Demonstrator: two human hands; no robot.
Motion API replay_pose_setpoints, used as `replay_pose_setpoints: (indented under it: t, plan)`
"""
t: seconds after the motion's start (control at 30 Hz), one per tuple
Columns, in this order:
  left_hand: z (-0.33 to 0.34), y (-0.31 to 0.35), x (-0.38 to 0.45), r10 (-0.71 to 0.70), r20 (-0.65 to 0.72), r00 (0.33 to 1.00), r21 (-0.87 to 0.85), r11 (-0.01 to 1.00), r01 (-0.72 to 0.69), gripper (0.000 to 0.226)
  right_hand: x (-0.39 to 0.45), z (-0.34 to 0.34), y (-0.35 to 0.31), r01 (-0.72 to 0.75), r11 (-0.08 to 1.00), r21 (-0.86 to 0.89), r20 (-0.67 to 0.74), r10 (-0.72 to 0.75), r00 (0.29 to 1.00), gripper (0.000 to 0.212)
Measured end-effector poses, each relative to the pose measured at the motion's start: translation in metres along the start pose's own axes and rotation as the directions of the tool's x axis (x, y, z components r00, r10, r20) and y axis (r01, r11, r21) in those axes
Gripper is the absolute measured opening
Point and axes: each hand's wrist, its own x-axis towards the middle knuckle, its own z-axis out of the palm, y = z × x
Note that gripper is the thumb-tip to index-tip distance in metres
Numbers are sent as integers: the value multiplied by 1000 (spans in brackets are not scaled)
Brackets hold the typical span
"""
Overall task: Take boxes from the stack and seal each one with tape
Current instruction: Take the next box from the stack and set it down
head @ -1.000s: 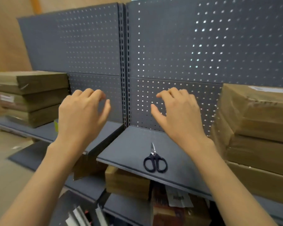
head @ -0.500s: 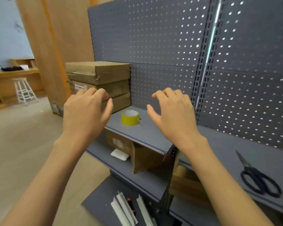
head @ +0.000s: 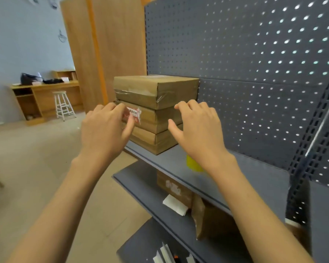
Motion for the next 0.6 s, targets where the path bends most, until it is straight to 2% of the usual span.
replay_pose_setpoints:
  t: [0.27, 0.33, 0.43, 0.53, 0.6]
  plan:
    - [63, -58, 50, 16, -36, 999, 18, 1000, -15, 23, 75, 71, -23, 2, 1000, -13, -38, -3, 999, 32]
    - [80, -72, 60, 13, -29, 999, -1, 1000, -13, 24, 86, 89, -27, -14, 1000, -22, -99, 11, 995, 29]
    - [110, -91, 79, 44, -27, 999, -68, 997, -46, 28, 105, 108, -30, -104, 994, -9, -259, 99, 961, 30]
    - [136, -106, 102, 57, 11, 998, -161, 985, -54, 30, 124, 120, -36, -213, 967, 142, -249, 244, 937, 43]
    - [151, -114, 117, 28, 68, 997, -297, 955, -7, 35, 134, 127, -40, -304, 917, 258, -215, 362, 907, 52]
